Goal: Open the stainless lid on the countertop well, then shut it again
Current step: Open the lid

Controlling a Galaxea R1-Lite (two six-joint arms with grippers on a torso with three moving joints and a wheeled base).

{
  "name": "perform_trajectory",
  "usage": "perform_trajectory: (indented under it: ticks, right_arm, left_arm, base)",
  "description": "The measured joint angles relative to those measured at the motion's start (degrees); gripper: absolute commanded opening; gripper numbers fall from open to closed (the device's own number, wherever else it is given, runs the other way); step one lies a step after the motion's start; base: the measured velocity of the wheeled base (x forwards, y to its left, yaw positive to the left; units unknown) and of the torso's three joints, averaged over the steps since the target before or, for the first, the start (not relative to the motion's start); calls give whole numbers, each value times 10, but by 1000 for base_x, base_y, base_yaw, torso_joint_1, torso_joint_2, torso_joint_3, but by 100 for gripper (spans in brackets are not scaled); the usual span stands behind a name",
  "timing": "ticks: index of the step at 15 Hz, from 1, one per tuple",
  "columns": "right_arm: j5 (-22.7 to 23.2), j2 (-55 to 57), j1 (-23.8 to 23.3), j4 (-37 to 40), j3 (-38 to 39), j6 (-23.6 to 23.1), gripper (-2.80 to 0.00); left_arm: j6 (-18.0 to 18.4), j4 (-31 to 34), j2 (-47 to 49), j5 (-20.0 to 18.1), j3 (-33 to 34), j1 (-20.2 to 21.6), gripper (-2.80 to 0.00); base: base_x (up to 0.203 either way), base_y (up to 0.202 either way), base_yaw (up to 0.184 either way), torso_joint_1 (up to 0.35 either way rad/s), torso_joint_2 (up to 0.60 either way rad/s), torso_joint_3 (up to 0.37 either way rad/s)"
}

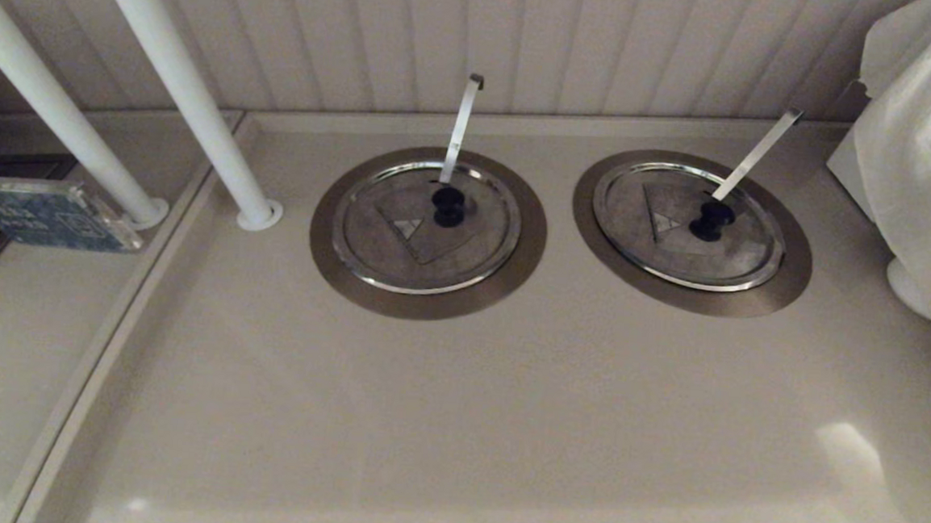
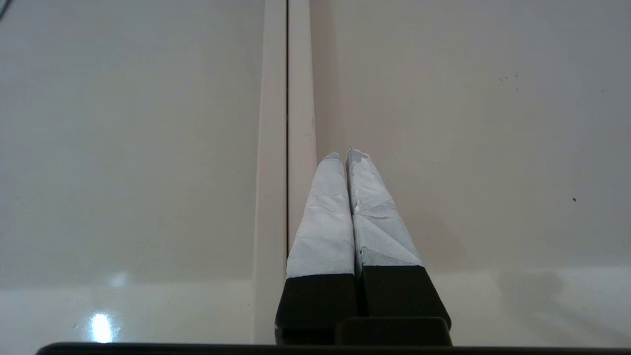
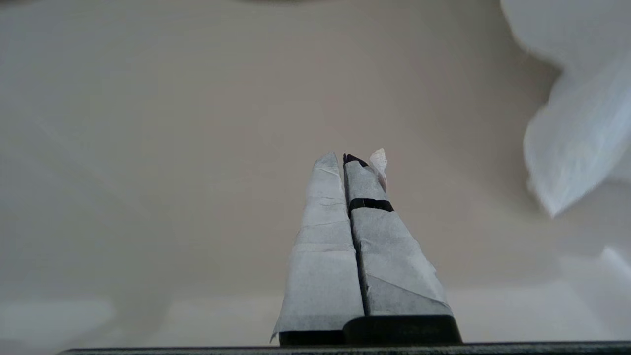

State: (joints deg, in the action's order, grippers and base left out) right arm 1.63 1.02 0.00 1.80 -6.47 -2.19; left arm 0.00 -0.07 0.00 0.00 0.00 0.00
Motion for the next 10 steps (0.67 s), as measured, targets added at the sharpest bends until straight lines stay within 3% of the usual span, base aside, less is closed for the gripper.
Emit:
perform_trajectory:
  ticks: [6,10]
  right_arm:
    - [11,139,0,-6,-105,0,-280]
    - [9,272,-2,-93,-132,5,-280]
  left_arm:
    - [0,0,0,0,0,0,-280]
    - [0,0,0,0,0,0,-280]
  base:
    - [0,0,0,0,0,0]
    - [0,0,0,0,0,0]
